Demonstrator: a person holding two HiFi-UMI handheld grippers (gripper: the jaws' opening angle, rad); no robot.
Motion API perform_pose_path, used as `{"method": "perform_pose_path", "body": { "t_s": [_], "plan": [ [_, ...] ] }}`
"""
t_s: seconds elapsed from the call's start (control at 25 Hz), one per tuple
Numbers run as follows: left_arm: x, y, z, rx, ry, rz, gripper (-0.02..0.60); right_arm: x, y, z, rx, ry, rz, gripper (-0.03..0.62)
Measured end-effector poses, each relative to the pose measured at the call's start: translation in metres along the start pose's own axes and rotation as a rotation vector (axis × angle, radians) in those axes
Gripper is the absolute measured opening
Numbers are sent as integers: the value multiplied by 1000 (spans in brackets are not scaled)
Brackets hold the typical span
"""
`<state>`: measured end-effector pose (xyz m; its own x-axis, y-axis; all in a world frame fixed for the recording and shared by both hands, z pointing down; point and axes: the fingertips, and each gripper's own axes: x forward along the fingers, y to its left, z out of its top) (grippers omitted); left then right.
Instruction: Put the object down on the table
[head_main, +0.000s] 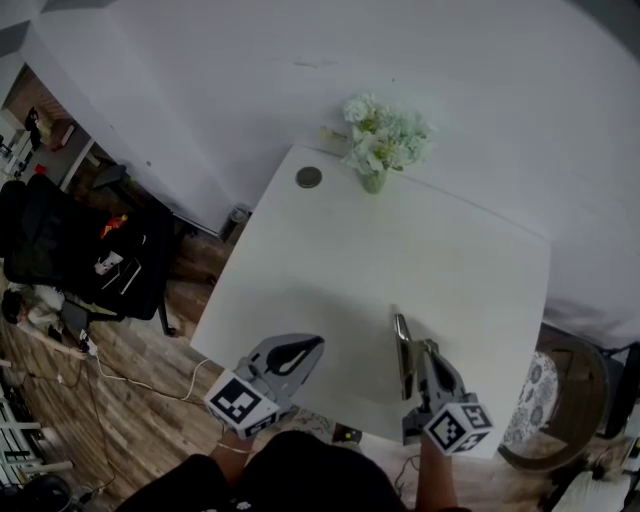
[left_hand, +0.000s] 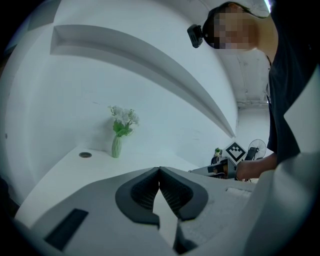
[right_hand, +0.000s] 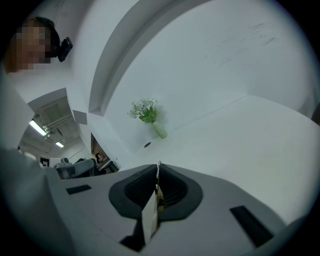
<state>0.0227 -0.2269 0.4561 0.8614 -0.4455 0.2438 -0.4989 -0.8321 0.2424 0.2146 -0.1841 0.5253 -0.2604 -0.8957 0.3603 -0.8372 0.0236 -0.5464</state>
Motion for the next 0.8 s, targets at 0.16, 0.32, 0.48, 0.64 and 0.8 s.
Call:
{"method": "perform_pose_path", "body": {
  "t_s": [0.16, 0.32, 0.48, 0.64, 0.8],
  "plan": [
    [3, 3, -4, -8, 11, -3, -2, 6, -5, -7, 10, 19, -10, 12],
    [4, 5, -8, -3, 17, -8, -2, 8, -9, -13, 21, 32, -17, 12],
    [4, 8, -9, 14, 9, -7, -1, 10, -12, -17, 25, 41, -20, 14],
    [3, 8, -10, -28, 25, 2, -2, 12, -15, -22, 24, 52, -27, 12],
    [4, 8, -10, -34, 27, 0, -2, 13, -17, -24, 21, 57, -32, 12]
  ]
}}
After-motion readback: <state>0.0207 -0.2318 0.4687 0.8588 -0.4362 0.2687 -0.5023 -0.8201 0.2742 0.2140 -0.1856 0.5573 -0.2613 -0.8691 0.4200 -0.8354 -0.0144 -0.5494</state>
